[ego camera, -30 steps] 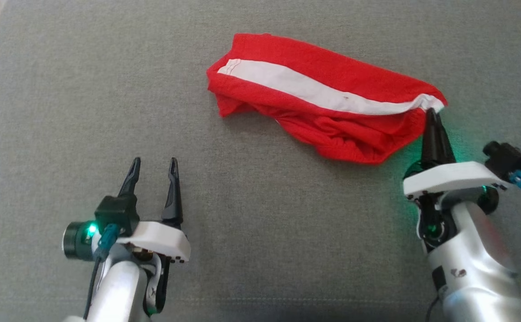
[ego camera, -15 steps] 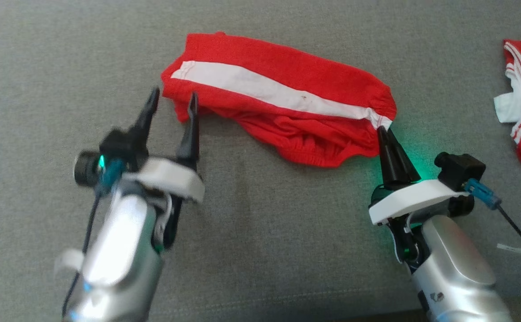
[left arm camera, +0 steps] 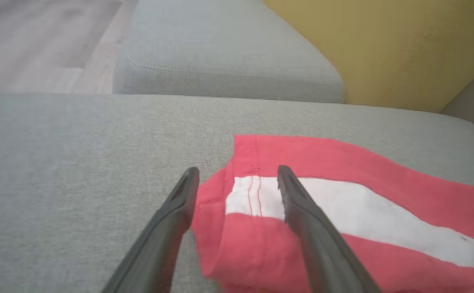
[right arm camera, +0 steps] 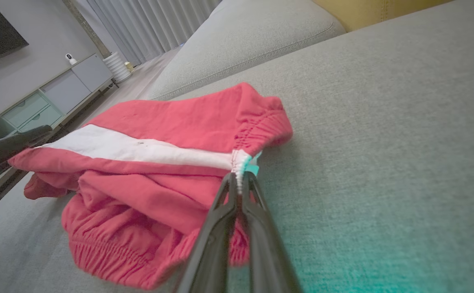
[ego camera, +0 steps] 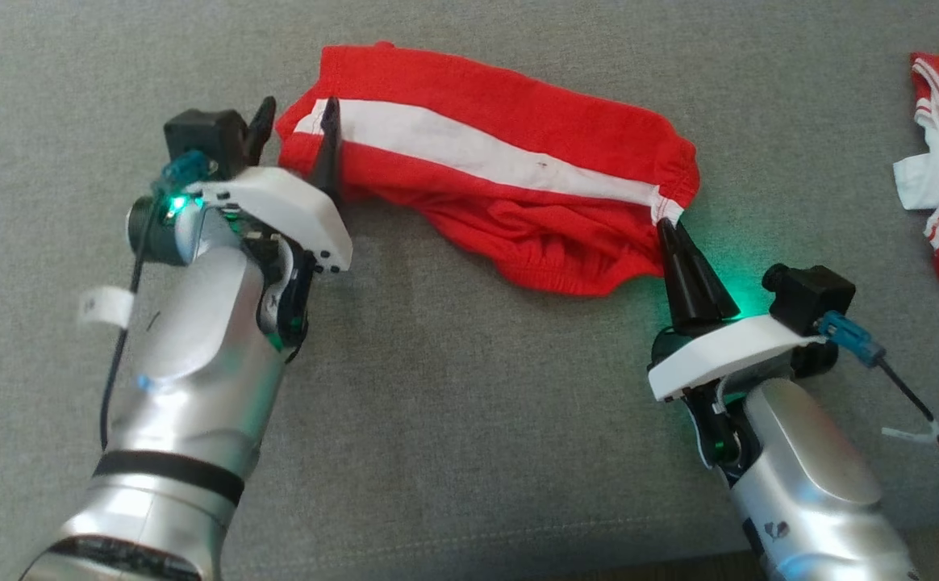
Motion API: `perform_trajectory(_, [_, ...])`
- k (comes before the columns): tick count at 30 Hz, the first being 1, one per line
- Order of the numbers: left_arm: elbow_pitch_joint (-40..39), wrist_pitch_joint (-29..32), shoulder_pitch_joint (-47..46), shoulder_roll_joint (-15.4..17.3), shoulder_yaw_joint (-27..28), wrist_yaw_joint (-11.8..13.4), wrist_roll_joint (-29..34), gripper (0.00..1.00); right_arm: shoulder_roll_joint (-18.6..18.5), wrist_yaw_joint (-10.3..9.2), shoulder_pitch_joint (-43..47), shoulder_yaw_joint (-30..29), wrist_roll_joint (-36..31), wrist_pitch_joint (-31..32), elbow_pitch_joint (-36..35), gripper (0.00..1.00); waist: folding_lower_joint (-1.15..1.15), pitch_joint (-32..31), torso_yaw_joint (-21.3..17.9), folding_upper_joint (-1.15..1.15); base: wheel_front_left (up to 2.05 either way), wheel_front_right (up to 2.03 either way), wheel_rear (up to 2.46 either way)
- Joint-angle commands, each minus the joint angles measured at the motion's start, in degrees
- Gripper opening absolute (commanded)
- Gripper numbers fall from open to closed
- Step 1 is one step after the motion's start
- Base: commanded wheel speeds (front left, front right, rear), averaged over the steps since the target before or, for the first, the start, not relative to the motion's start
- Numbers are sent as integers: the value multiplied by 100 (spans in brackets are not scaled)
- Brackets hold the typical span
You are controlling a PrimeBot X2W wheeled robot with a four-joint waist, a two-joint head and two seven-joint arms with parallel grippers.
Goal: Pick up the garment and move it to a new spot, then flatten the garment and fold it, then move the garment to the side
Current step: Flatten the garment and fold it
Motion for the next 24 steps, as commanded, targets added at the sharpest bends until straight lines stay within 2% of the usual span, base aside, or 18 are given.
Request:
perform_trajectory(1, [-48, 67, -243, 110, 59, -51, -178, 100, 75, -5, -92, 128, 23, -36, -157, 0, 0, 16, 9, 0, 0, 0, 0])
perform_trajectory(13, [507, 380, -524, 110, -620, -286, -1271, 100, 77, -5, -106, 78, -32, -36, -89, 0, 0, 21, 142, 0, 0, 0, 0])
perform_trajectory(24, [669, 188, -720, 110, -1169, -309, -1707, 100, 77, -5, -135, 120, -23, -36, -64, 0, 0, 48, 141, 0, 0, 0, 0])
